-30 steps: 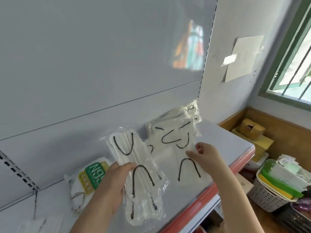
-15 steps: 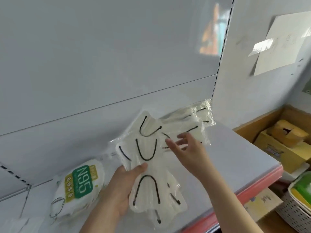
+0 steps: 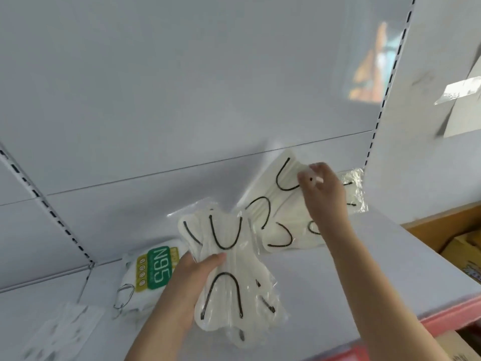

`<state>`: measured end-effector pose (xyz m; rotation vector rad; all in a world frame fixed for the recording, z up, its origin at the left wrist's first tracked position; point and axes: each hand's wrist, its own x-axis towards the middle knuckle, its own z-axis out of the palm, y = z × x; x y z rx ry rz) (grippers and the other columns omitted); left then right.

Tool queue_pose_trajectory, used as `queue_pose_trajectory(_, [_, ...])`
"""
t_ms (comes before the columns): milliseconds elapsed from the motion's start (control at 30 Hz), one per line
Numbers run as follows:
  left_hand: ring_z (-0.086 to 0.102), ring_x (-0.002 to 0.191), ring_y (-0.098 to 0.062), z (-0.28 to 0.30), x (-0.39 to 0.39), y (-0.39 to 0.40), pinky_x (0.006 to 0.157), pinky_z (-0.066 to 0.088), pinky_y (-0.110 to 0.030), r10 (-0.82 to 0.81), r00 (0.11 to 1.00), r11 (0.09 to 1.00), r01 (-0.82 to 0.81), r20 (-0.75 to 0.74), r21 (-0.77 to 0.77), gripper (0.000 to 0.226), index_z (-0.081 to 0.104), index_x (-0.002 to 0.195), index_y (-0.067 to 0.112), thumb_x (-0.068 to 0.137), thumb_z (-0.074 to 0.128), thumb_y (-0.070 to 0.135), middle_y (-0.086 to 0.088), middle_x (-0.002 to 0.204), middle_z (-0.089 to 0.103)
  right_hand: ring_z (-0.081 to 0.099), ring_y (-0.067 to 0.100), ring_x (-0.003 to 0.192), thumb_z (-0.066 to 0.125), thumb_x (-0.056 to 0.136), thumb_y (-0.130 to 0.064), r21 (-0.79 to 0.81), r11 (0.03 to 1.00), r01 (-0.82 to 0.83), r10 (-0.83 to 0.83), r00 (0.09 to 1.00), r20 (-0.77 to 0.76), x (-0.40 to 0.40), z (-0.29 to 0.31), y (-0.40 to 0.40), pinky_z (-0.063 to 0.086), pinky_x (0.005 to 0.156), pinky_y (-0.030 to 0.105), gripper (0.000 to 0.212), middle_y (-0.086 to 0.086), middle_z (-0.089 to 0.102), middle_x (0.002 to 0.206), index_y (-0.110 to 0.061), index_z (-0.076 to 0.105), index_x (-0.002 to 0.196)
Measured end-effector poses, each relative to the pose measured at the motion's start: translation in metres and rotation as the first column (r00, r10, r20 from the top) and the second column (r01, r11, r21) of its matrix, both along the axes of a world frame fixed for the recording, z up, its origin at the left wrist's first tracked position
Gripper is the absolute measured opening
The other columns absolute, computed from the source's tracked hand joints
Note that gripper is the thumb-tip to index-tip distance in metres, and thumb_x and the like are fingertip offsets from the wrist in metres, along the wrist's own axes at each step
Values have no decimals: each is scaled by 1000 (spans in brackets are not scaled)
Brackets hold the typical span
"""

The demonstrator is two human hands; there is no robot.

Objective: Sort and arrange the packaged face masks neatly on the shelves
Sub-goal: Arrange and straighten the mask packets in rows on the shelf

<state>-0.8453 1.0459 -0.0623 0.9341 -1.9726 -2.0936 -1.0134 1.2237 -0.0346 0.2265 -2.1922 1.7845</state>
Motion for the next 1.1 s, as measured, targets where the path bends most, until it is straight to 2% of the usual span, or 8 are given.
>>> queue_pose_trajectory(200, [74,89,-22,7,-3,-5,80,58,-40,71,993,997,-73,-99,-11,17,70,109,24,93,71,25,-1,92,79,41,21,65,62,91,-29,-248,926,-285,244,952,-183,23,67,12,36,59,33,6,4,49,69,-24,61,88])
queue_pose_trajectory(333, [76,90,-10,14,-7,10,81,55,-32,56,988,961,-14,-146,275,41,69,117,26,97,53,57,4,102,79,38,5,49,59,97,-24,107,947,-304,317,938,-141,39,26,-35,32,48,17,11,-12,45,55,-19,57,88])
queue_pose_trajectory(467, [77,92,-18,16,-7,20,85,56,-38,-66,985,978,96,-162,183,25,70,117,16,98,63,29,-4,102,80,53,5,70,58,97,-38,464,825,-322,422,897,-128,35,-23,-51,42,63,25,17,-13,57,75,-20,58,97])
queue_pose_trajectory(600, [77,89,-32,2,-6,11,87,58,-47,35,996,987,-21,-83,156,20,71,112,11,92,70,11,-12,95,80,46,20,126,62,92,-46,863,499,-81,389,911,-139,-15,-25,-11,37,102,37,52,-7,49,137,-27,47,138])
queue_pose_trajectory(733, [77,89,-31,-2,-4,10,85,58,-45,30,997,990,-20,-69,142,18,73,110,11,93,68,10,-12,95,80,46,20,126,72,81,-52,980,173,-99,317,948,40,-39,-41,19,33,104,35,68,-5,49,131,-26,43,137])
queue_pose_trajectory(867, [76,92,-30,-6,-3,11,88,58,-46,13,997,991,-3,-78,136,20,72,113,12,93,69,12,-10,97,80,56,19,102,76,82,-42,892,438,-112,373,926,-66,-32,-46,28,35,77,29,30,-11,53,92,-25,62,101])
queue_pose_trajectory(1000, [74,99,-26,-12,-5,7,89,58,-45,132,985,988,-122,-109,98,22,70,118,21,96,66,23,-2,103,79,56,13,66,76,85,-30,590,789,-173,266,961,-74,-9,1,48,40,61,26,22,-9,57,69,-27,55,79])
queue_pose_trajectory(1100, [69,106,-26,-15,-7,5,94,55,-47,215,970,974,-205,-117,95,31,64,127,24,97,64,33,-1,115,74,68,24,70,73,87,-37,205,951,-231,234,972,9,10,33,54,53,66,32,22,7,71,73,-16,69,82])
